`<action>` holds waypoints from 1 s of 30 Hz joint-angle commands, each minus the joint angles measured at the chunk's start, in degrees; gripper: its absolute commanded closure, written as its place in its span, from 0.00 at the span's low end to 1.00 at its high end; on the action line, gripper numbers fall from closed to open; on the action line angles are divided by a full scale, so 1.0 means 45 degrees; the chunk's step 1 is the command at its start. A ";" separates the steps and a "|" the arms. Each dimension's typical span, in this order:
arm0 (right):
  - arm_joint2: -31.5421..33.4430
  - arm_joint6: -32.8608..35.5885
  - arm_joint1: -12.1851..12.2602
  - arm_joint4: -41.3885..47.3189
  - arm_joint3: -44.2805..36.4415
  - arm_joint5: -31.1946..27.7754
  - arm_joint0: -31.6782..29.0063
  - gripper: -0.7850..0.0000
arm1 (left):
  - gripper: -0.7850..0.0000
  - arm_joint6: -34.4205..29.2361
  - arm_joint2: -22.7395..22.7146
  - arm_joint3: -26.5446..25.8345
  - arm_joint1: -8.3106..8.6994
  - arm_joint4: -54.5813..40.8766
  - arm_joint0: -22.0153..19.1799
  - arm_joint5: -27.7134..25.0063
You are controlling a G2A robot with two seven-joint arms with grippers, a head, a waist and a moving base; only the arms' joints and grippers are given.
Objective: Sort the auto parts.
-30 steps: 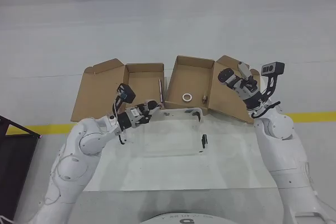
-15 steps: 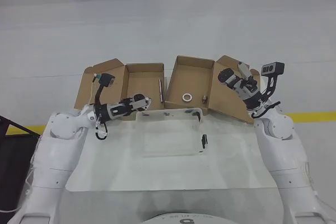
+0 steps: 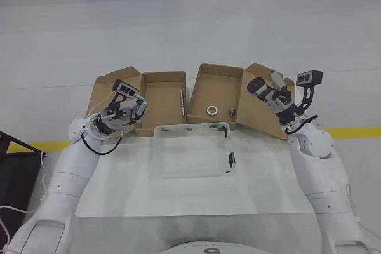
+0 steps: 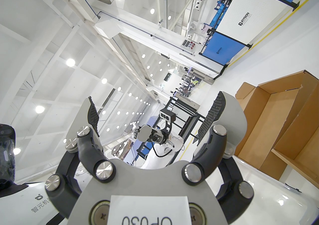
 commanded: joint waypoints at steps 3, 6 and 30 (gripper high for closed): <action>0.0000 0.0000 0.0000 0.0000 0.0000 0.0000 0.0000 0.00 | 1.00 -0.0002 0.0185 0.0108 0.0038 -0.0177 -0.0144 -0.0096; 0.0000 0.0000 0.0000 0.0000 0.0000 0.0000 0.0000 0.00 | 1.00 -0.0002 0.0251 0.0135 0.0083 -0.0241 -0.0229 -0.0241; 0.0000 0.0000 0.0000 0.0000 0.0000 0.0000 0.0000 0.00 | 1.00 0.9007 -0.2768 -0.2041 0.0871 1.2277 0.1364 -0.9956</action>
